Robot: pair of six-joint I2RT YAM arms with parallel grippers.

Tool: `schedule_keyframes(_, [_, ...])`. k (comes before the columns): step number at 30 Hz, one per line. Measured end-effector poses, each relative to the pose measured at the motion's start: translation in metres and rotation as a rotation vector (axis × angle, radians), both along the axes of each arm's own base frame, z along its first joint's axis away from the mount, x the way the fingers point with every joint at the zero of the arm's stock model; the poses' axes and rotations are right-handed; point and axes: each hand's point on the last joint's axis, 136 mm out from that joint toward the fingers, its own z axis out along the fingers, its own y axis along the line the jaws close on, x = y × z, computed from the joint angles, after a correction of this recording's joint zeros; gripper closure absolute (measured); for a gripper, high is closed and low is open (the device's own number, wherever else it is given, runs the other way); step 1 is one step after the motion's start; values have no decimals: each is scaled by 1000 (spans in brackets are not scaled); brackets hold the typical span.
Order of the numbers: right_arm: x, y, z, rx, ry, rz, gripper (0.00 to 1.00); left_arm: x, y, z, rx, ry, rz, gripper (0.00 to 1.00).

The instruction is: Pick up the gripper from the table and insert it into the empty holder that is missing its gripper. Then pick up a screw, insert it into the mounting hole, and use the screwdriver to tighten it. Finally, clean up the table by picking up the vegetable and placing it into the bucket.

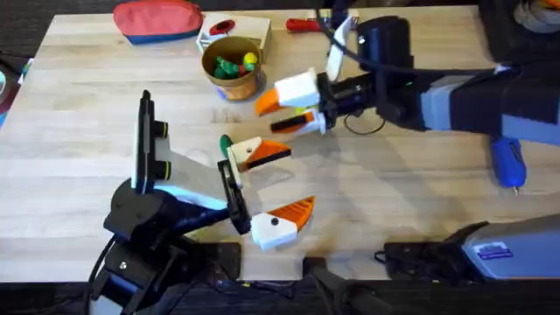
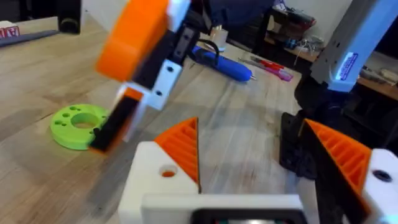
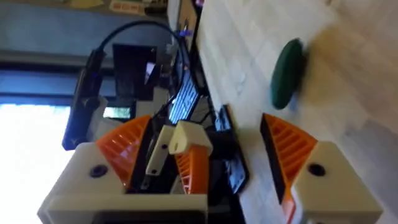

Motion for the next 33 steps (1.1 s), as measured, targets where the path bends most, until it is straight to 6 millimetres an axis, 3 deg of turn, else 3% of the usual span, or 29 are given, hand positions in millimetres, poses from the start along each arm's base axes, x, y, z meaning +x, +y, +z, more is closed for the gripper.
schedule_keyframes(8, [82,-64,-6,-116,-157,-276,9,-1,0,0,0,0,-4,12])
schedule_keyframes(11, [97,-81,-10,-219,-180,-321,9,-1,0,0,0,1,-7,12])
schedule_keyframes(16, [86,-106,-16,-525,-264,-300,9,-2,-1,0,0,1,-10,12])
schedule_keyframes(20, [76,-116,-5,-774,-498,-240,9,-2,-1,0,0,1,-11,11])
schedule_keyframes(29, [61,-93,-26,-951,-679,-68,8,-2,-1,0,0,1,-13,11])
schedule_keyframes(33, [58,-80,-48,-1005,-700,-1,18,-2,-1,0,0,2,-14,13])
